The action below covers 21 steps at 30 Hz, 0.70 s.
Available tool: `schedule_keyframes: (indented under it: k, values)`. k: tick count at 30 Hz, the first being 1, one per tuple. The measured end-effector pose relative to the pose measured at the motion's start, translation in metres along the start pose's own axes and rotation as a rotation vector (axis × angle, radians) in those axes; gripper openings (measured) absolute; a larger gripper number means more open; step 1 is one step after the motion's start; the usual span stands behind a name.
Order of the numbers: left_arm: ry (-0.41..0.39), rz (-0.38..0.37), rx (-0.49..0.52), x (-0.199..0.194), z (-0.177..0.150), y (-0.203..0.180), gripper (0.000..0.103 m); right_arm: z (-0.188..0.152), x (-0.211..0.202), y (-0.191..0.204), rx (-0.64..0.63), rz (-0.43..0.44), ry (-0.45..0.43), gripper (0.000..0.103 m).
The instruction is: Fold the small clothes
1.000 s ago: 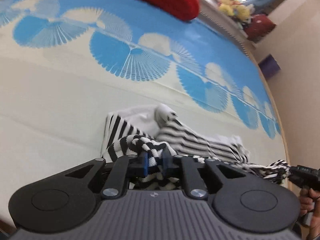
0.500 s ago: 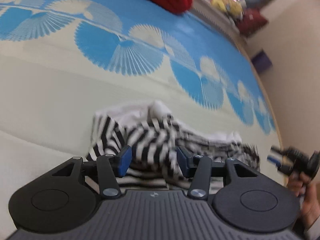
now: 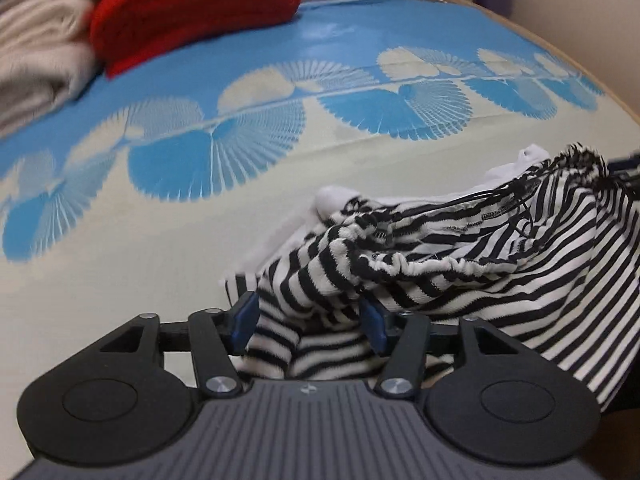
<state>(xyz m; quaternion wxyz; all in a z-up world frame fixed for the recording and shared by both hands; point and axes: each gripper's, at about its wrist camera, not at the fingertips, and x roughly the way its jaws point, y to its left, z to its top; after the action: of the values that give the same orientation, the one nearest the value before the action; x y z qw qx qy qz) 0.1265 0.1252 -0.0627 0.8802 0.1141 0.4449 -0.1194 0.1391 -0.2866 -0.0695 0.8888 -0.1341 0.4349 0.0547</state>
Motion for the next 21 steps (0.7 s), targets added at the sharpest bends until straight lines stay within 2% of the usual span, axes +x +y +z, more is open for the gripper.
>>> schedule_keyframes:
  k: [4,6,7,8,9,10,11,13,15,17,19,21]
  values:
    - [-0.010,0.019,0.057,0.013,0.003,-0.005,0.062,0.010,0.011,0.010,-0.124,-0.077,-0.048,0.049]
    - [-0.023,0.021,0.061,0.019,0.010,-0.005,0.062,0.016,0.017,0.011,-0.144,-0.078,-0.058,0.046]
    - [-0.041,0.025,0.066,0.020,0.013,-0.005,0.060,0.019,0.018,0.011,-0.150,-0.073,-0.071,0.040]
    - [-0.062,0.024,0.063,0.017,0.016,-0.004,0.050,0.023,0.020,0.011,-0.153,-0.068,-0.081,0.030]
    - [-0.075,0.014,0.057,0.017,0.020,-0.003,0.022,0.027,0.021,0.010,-0.150,-0.057,-0.091,0.027]
    - [-0.081,-0.011,0.045,0.017,0.022,0.001,0.007,0.031,0.022,0.008,-0.138,-0.042,-0.103,0.015]
    - [-0.085,-0.014,0.037,0.017,0.026,0.004,0.004,0.035,0.022,0.008,-0.126,-0.030,-0.116,0.003]
    - [-0.140,0.033,0.005,0.012,0.032,0.013,0.003,0.046,0.011,-0.001,-0.044,-0.034,-0.205,0.002]
    - [-0.222,0.082,-0.090,0.002,0.039,0.029,0.003,0.058,-0.002,-0.016,0.108,-0.024,-0.309,0.002]
    - [-0.272,0.085,-0.165,-0.002,0.045,0.041,0.003,0.065,-0.009,-0.023,0.187,-0.033,-0.385,0.002]
    - [-0.251,0.119,-0.145,0.008,0.052,0.038,0.003,0.071,-0.003,-0.014,0.155,-0.059,-0.383,0.002]
    - [-0.191,0.140,-0.128,0.024,0.058,0.036,0.003,0.076,0.009,-0.005,0.132,-0.081,-0.332,0.002]
